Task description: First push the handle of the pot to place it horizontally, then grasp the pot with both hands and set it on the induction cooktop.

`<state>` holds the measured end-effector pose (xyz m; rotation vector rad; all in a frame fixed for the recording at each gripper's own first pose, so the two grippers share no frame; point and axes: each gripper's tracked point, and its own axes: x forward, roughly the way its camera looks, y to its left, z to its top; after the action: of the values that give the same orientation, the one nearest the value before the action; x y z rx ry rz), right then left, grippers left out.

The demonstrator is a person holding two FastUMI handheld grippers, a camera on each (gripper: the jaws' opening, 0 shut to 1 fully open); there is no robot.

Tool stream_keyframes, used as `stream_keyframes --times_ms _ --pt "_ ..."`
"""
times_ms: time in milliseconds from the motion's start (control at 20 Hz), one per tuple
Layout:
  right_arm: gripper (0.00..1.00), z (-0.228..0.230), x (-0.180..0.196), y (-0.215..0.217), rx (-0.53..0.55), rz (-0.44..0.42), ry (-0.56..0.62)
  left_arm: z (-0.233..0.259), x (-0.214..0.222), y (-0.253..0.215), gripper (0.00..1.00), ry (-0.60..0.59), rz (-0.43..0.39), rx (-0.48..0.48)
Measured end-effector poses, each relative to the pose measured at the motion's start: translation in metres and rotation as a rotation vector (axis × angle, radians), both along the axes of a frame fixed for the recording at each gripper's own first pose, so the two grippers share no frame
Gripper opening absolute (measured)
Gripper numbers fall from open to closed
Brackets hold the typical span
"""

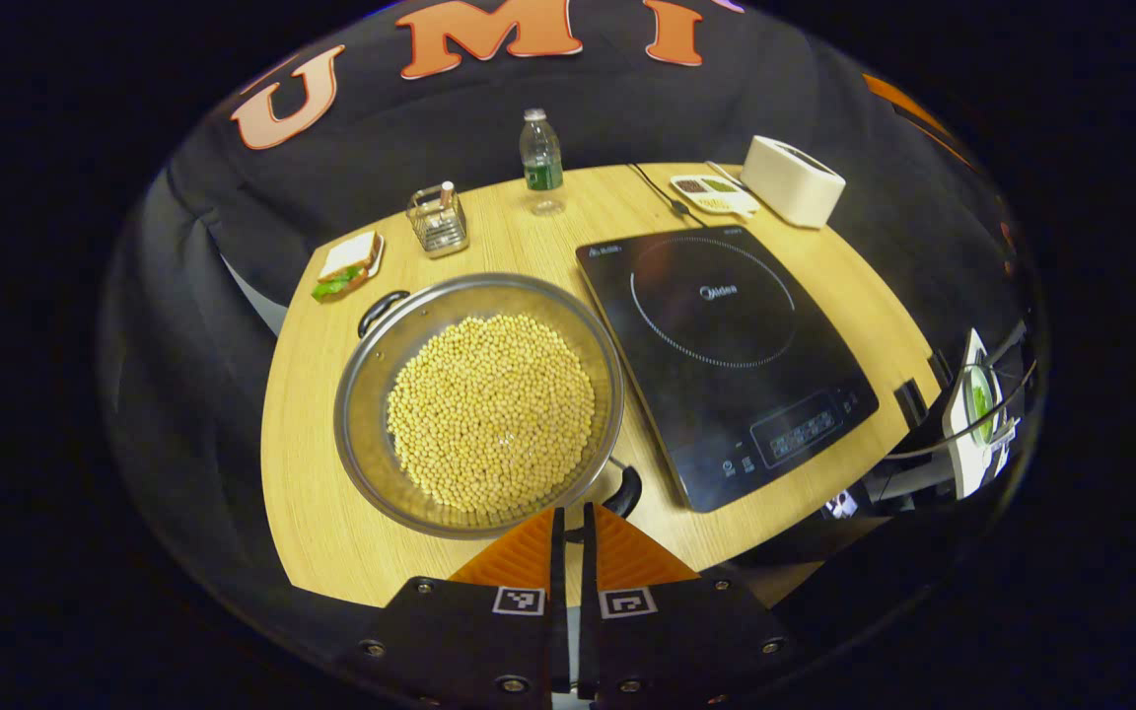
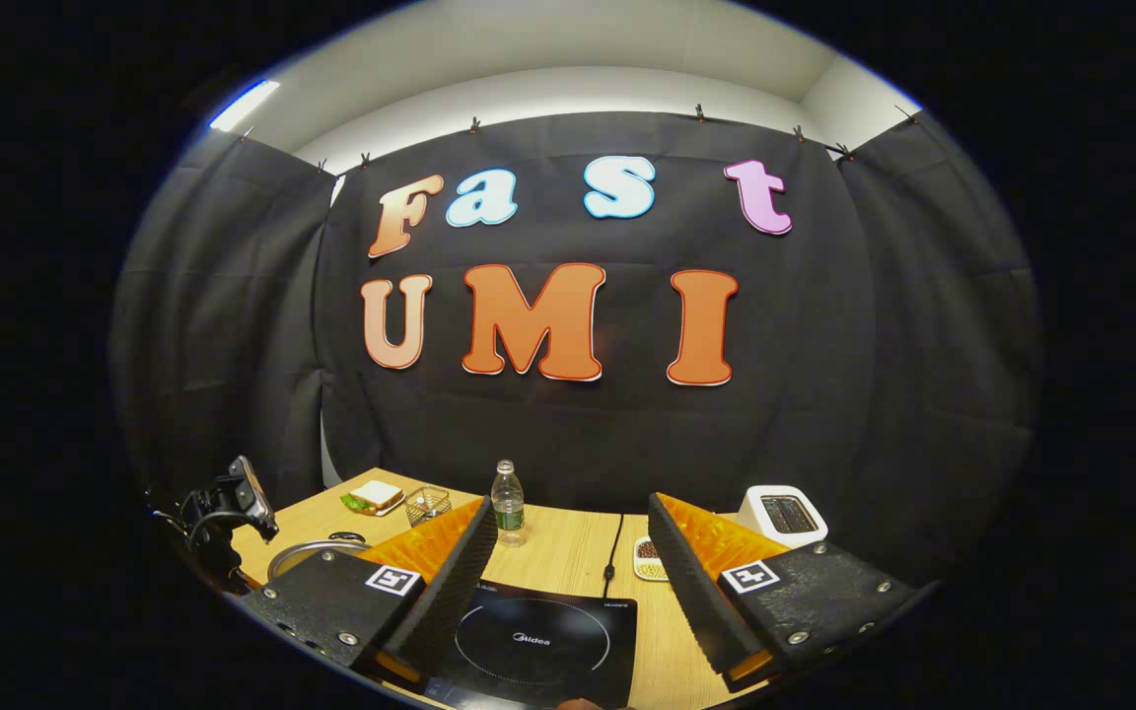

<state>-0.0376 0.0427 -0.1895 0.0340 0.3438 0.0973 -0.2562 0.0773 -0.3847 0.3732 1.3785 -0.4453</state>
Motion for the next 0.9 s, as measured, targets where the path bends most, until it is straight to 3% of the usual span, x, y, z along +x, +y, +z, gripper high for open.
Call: stream_keyframes --times_ms 300,650,900 --pt "0.95 -0.005 -0.007 0.005 -0.015 -0.007 0.015 -0.033 -0.048 0.037 0.05 0.188 -0.119 0.087" --pt "0.95 -0.012 -0.007 0.003 -0.040 -0.025 0.030 -0.063 -0.040 0.042 0.06 0.222 -0.133 0.099" --pt "0.95 -0.015 -0.005 -0.001 -0.054 -0.042 0.038 -0.073 -0.029 0.028 0.05 0.228 -0.190 0.076"
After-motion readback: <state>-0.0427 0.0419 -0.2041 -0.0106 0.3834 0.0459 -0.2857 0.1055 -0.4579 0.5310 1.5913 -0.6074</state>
